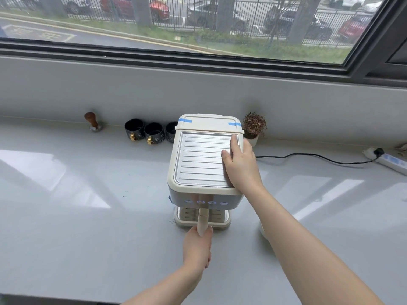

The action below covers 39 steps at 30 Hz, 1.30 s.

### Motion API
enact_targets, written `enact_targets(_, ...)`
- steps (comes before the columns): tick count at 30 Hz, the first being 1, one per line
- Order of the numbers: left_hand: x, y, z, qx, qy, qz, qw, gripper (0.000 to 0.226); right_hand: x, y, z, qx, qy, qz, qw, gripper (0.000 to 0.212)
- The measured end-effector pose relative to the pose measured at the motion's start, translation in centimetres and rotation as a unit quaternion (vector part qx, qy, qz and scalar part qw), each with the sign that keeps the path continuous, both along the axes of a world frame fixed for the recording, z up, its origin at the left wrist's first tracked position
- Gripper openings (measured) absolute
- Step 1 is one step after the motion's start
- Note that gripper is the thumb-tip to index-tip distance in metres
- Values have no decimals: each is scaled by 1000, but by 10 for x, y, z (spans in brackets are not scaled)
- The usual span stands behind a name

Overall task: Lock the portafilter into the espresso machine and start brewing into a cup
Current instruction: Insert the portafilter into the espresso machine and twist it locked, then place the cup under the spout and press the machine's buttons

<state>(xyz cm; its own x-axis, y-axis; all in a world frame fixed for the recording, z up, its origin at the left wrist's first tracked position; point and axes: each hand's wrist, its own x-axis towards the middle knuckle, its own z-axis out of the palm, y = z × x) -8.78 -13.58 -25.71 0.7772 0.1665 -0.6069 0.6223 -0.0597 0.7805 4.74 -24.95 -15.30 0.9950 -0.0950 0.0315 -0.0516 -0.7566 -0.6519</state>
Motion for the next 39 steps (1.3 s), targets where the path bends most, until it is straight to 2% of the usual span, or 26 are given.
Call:
enact_targets(11,1,12,13,-40,0,-71,997,17,0,2,1,2,16,-5,1000,59)
enact_targets(14,5,24,24,-44,25,-126,991,21,0,-3,2,86,-8,8,996,50)
enact_targets(16,10,38,31,-7,16,-143,990,23,-7,-15,3,202,-27,24,979,39)
enact_targets(18,17,61,39,54,-43,-84,994,21,-26,-38,-6,273,-37,-38,961,34)
enact_targets(20,28,87,49,147,-133,6,980,27,-52,-71,-34,232,-32,-153,960,36)
enact_targets(23,46,97,78,192,-254,37,947,35,-89,-125,-89,85,64,-283,953,39)
enact_targets(26,65,73,106,195,-321,-17,927,35,-114,-153,-128,20,179,-300,937,46)
enact_targets(29,79,56,101,245,-348,-57,903,39,-122,-157,-151,43,239,-300,922,52)
enact_targets(32,83,56,90,302,-368,-43,878,39,-122,-157,-165,90,277,-311,905,52)
enact_targets(36,80,59,87,284,-391,-33,875,40,-135,-153,-166,232,305,-314,869,32)
enact_targets(39,80,64,84,269,-399,-36,876,49,-140,-149,-169,294,303,-294,857,27)
